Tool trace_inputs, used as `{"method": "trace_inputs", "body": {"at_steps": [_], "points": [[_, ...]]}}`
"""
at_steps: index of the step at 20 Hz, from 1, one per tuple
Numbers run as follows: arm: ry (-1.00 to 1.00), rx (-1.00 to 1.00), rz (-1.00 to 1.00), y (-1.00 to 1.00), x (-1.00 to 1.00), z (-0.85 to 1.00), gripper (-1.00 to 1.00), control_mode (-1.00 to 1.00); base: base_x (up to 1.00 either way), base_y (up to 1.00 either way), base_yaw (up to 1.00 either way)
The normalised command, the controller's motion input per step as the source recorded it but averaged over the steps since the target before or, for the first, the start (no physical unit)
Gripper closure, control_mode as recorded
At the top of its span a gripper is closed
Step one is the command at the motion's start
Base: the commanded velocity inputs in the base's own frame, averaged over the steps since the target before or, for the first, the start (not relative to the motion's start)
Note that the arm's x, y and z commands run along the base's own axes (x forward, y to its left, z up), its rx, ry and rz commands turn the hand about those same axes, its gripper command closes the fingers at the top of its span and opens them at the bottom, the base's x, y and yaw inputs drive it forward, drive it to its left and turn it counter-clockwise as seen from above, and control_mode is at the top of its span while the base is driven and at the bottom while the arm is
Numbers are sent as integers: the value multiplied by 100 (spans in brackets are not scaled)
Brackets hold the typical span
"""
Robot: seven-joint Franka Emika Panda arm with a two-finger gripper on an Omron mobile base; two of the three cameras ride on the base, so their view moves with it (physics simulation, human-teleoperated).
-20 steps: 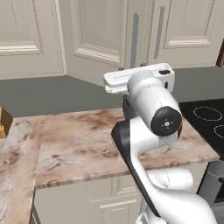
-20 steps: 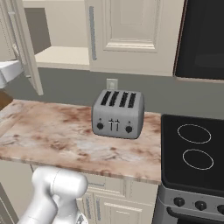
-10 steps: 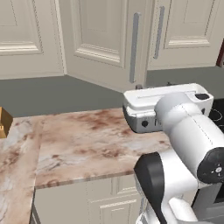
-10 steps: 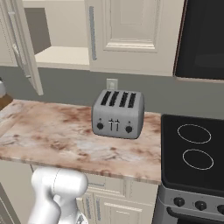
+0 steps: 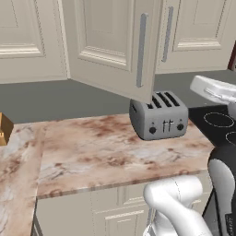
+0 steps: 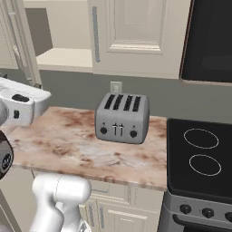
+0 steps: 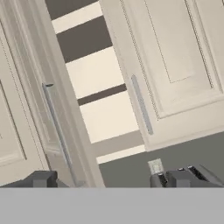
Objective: The dining table condiment station is running low on condiment bottle. Refill the condiment station by opening the cabinet and taking the condiment bottle from the cabinet and placing it on the dining table.
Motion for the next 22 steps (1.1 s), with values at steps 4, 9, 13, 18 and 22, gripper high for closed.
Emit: {"method": "trace_inputs", "body": {"at_steps": [4, 9, 13, 18, 22], "points": [[7, 24, 31, -97, 28, 0, -100, -100, 0, 0, 0], [1, 22, 22, -52, 32, -3, -100, -100, 0, 0, 0], [0, 11, 7, -3, 12, -1, -100, -100, 0, 0, 0], [0, 11, 0, 0, 33, -27, -100, -100, 0, 0, 0], [0, 15, 0, 0, 61, -34, -100, -100, 0, 0, 0]]}}
